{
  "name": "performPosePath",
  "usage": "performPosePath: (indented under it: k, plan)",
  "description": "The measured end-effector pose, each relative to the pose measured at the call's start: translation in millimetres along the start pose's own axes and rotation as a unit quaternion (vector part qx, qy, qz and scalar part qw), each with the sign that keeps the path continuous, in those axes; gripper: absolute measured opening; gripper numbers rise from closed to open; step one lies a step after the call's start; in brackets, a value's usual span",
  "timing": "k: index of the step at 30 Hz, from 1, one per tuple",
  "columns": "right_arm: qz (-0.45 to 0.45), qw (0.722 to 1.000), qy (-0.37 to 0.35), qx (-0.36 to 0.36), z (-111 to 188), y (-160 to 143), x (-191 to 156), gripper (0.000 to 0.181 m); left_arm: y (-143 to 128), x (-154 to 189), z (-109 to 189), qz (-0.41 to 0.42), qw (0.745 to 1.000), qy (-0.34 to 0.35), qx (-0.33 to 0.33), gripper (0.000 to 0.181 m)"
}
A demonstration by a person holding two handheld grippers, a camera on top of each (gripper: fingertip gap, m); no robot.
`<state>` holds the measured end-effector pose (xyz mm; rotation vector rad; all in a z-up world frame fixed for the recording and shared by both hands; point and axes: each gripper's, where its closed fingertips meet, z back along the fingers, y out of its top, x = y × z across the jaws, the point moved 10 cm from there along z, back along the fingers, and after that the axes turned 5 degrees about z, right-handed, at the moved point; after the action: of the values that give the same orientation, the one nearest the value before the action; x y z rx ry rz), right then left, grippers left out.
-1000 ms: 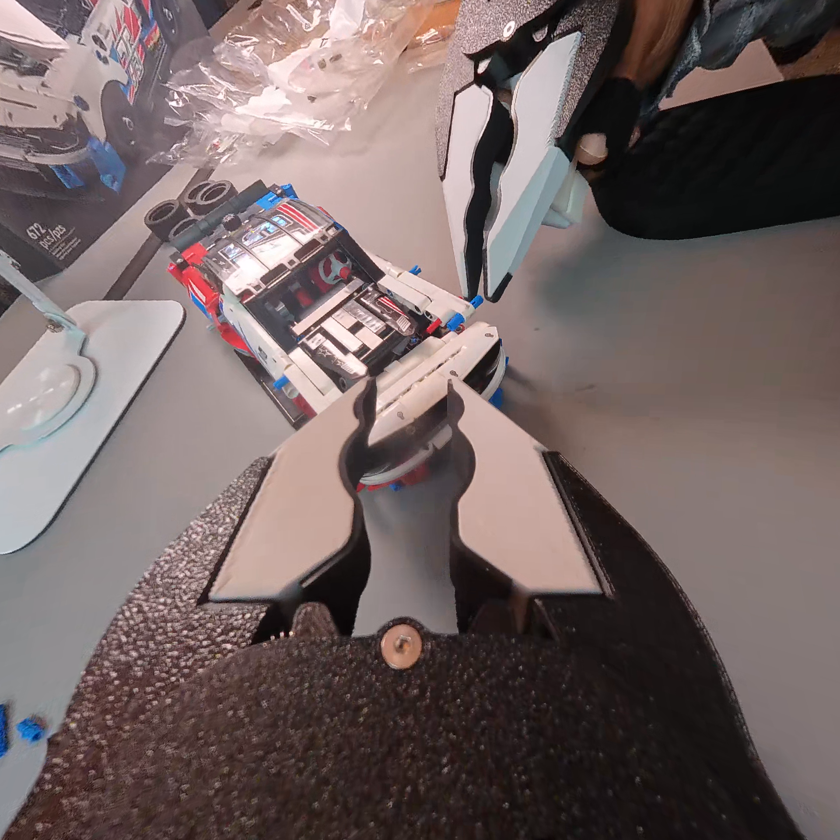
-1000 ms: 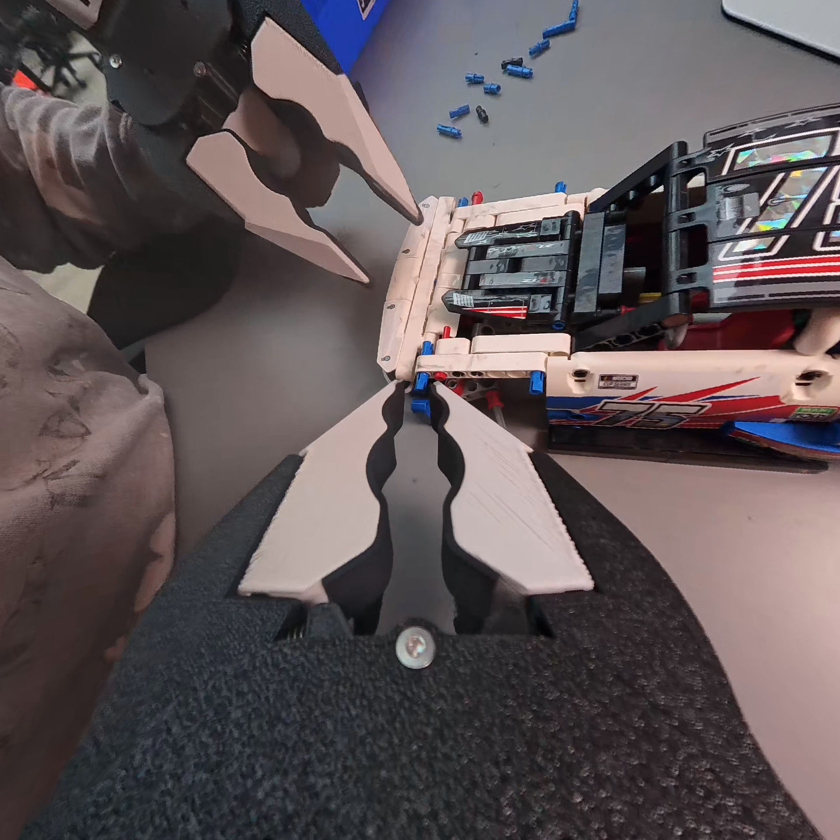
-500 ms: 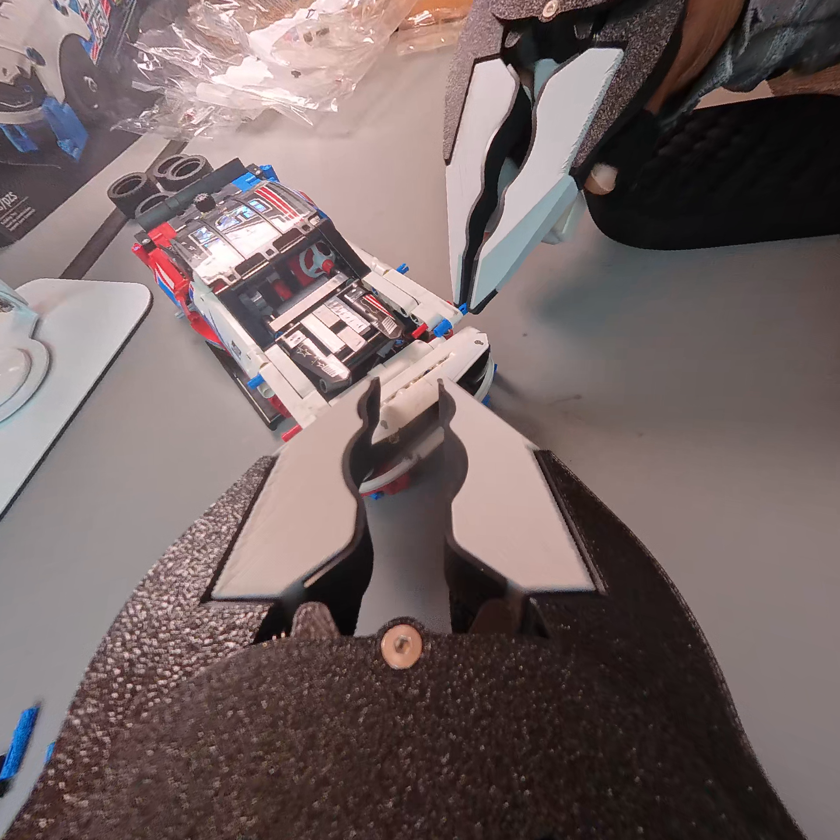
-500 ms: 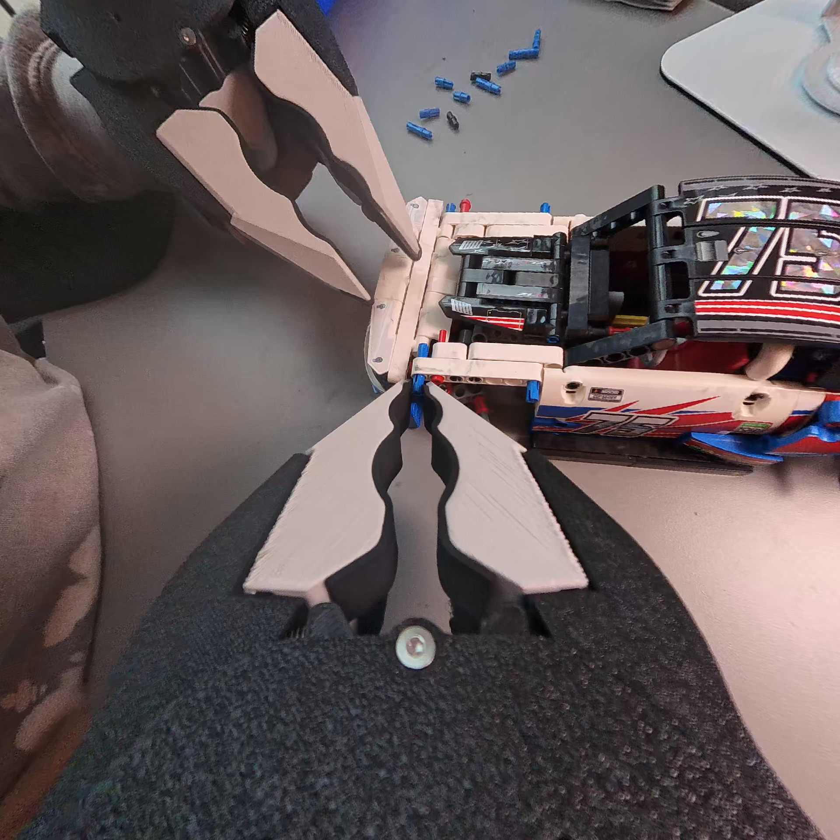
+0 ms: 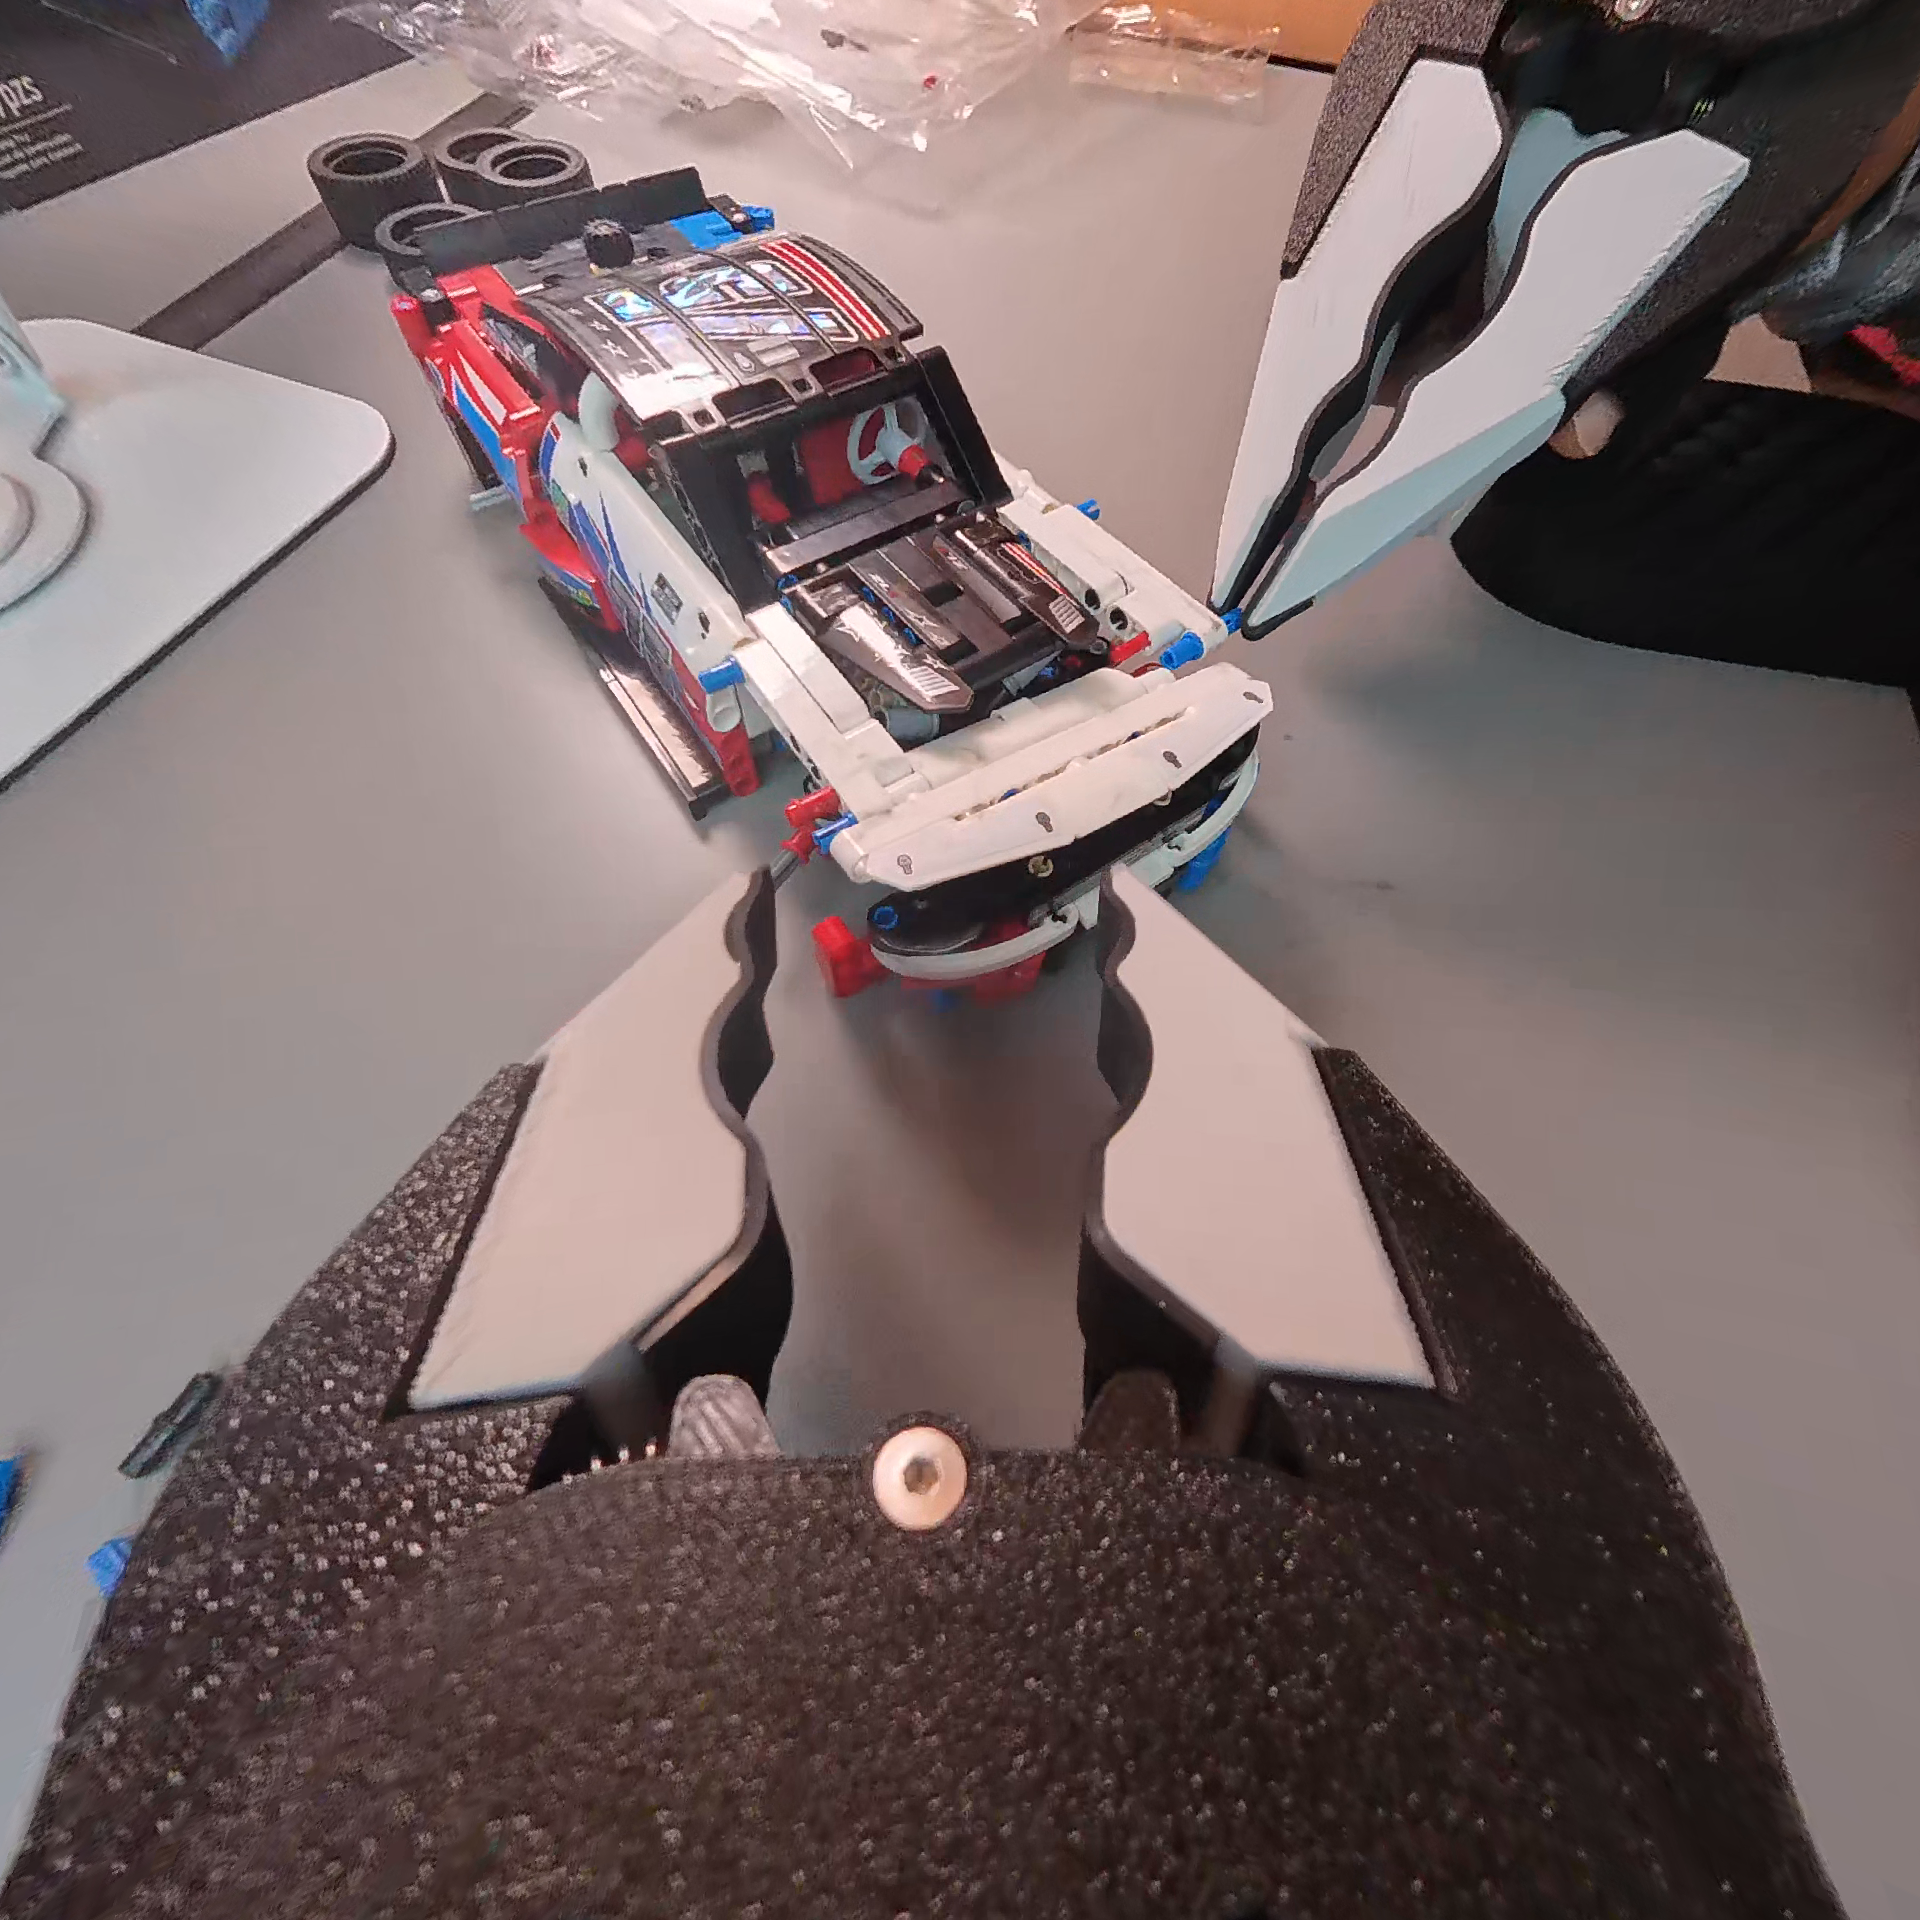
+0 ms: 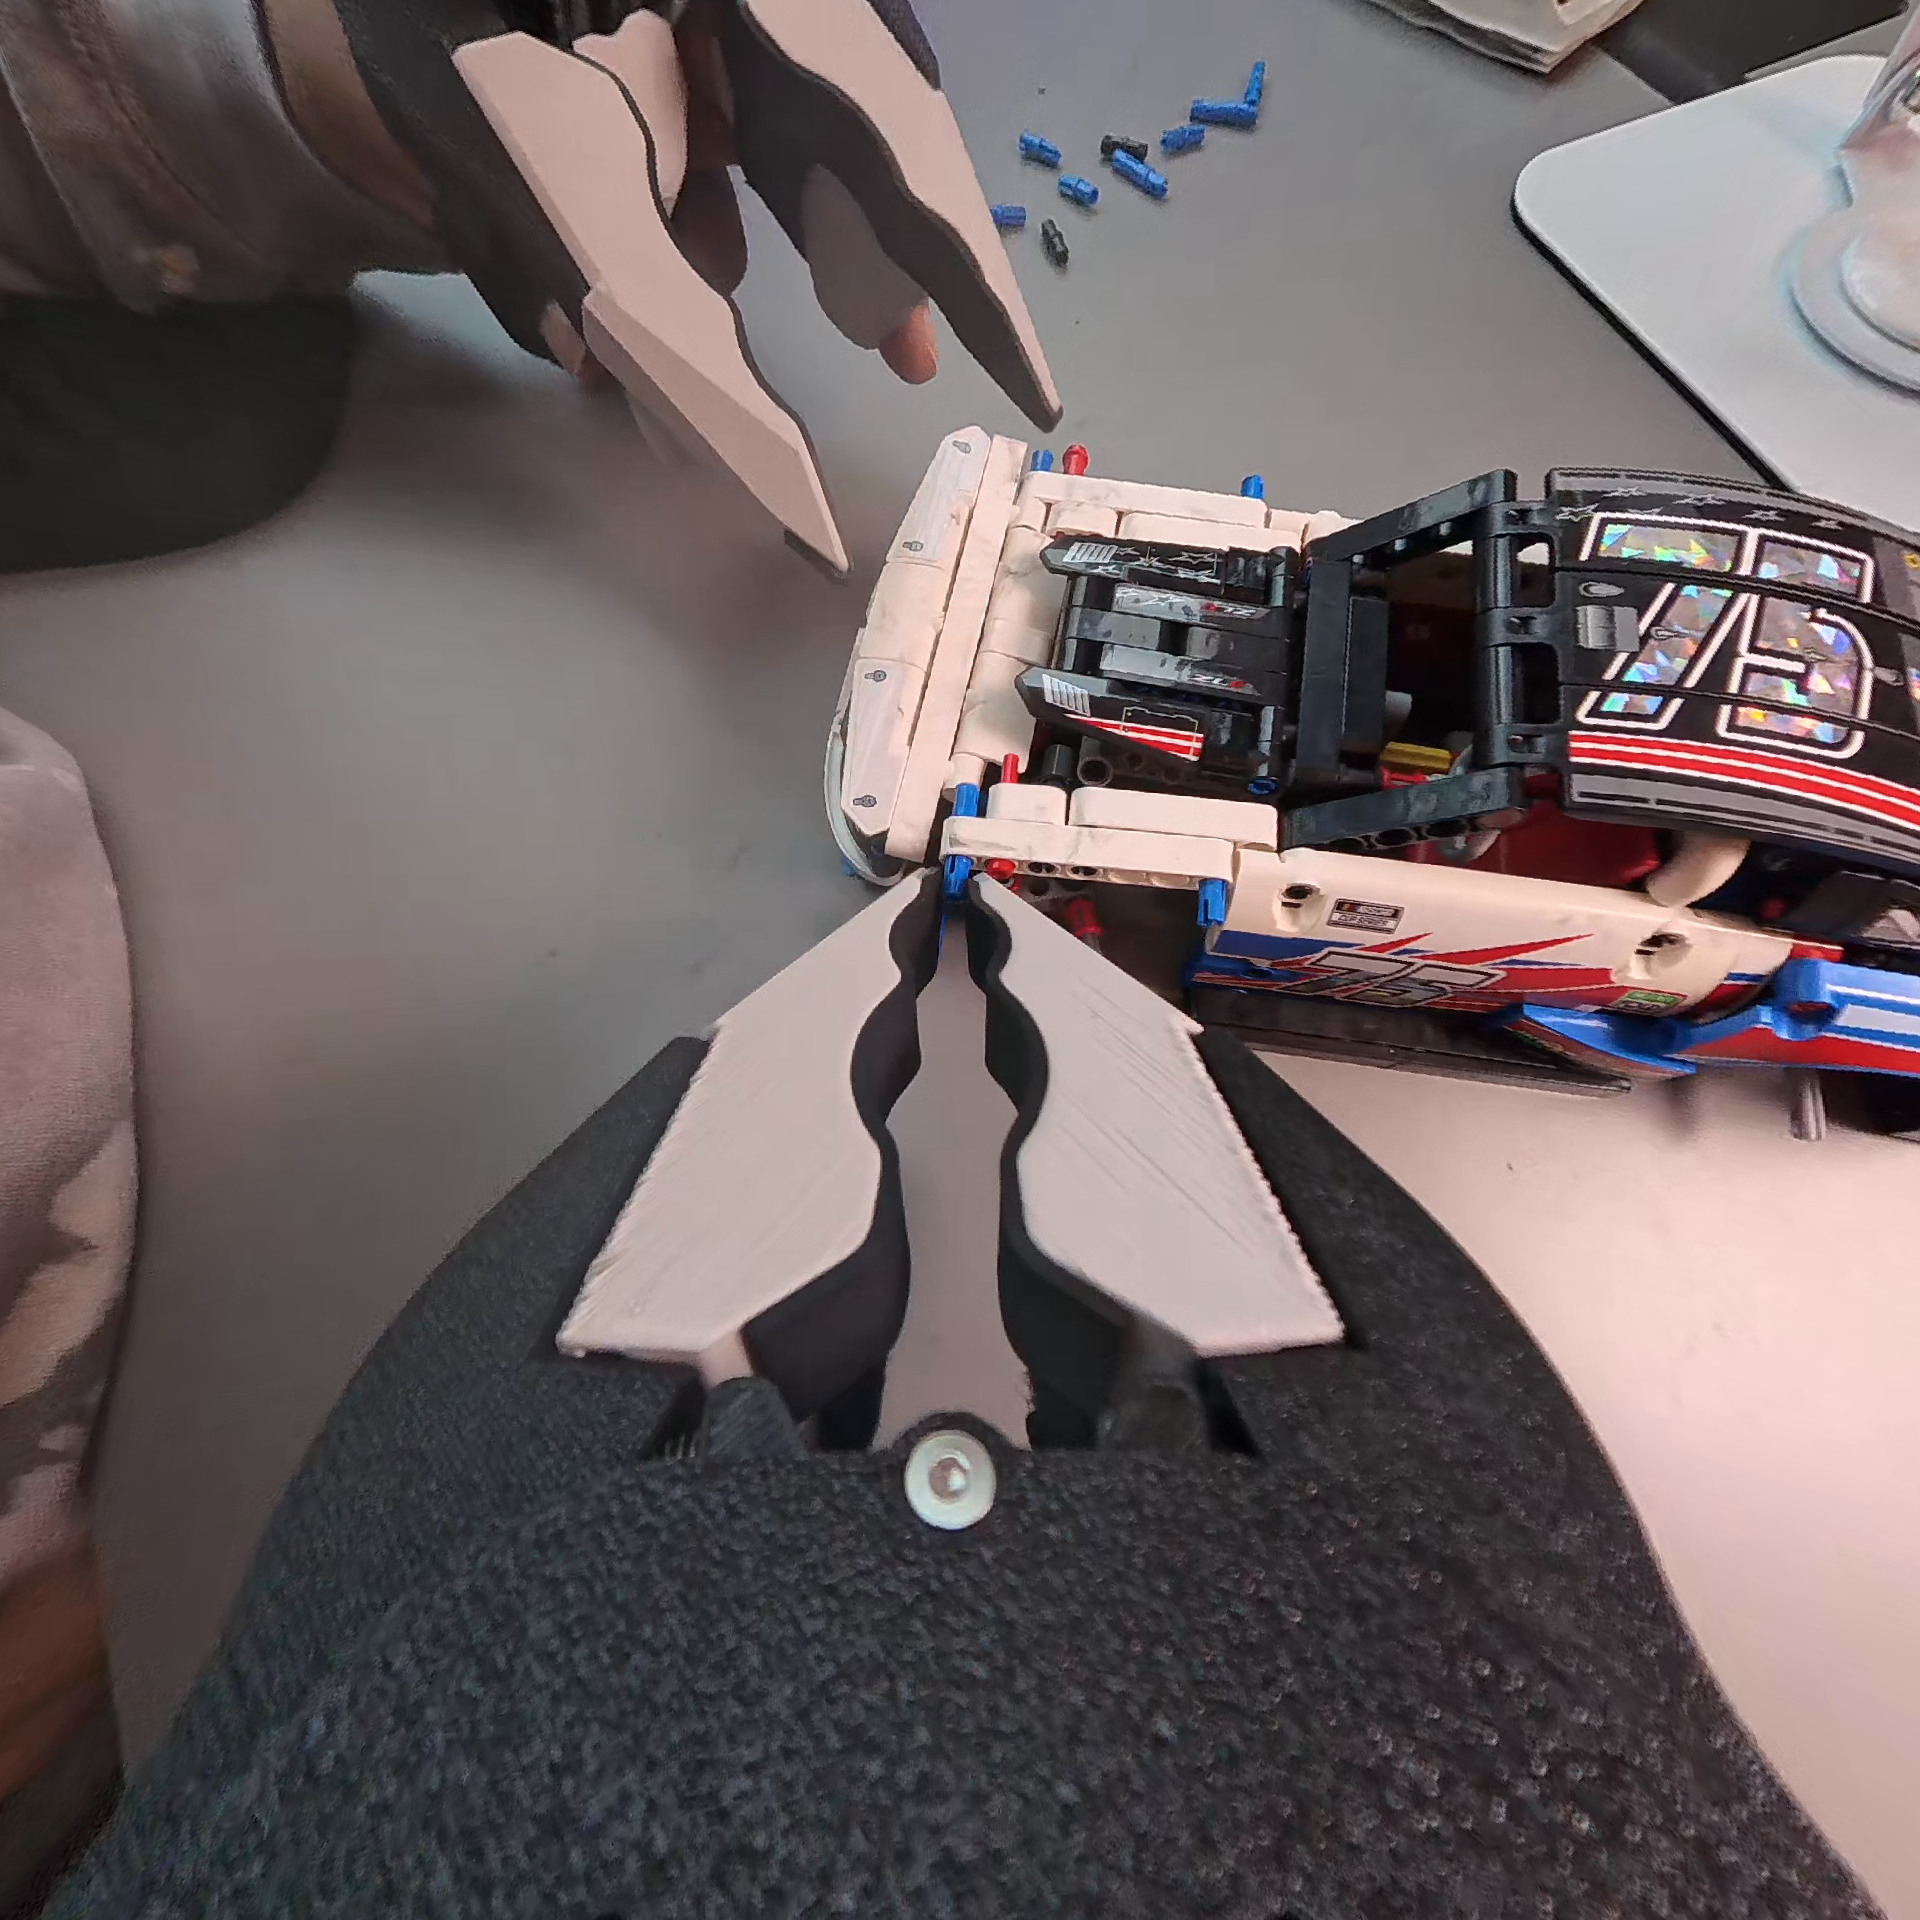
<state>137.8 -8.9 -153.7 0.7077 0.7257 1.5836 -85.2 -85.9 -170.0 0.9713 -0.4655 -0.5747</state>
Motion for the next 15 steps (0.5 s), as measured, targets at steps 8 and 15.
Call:
performPosePath:
  k: [8,15]
  plan:
    - [0.023,1.0,-0.003,-0.01,1.8,-1.9,-2.3,0.003,1.0,5.7,-8.1,-0.007,1.0,-0.002,-0.016,0.058]
    - [0.034,0.999,0.0,-0.022,1.1,-1.1,-4.1,0.003,0.3,9.3,-10.5,-0.006,1.0,-0.008,-0.025,0.054]
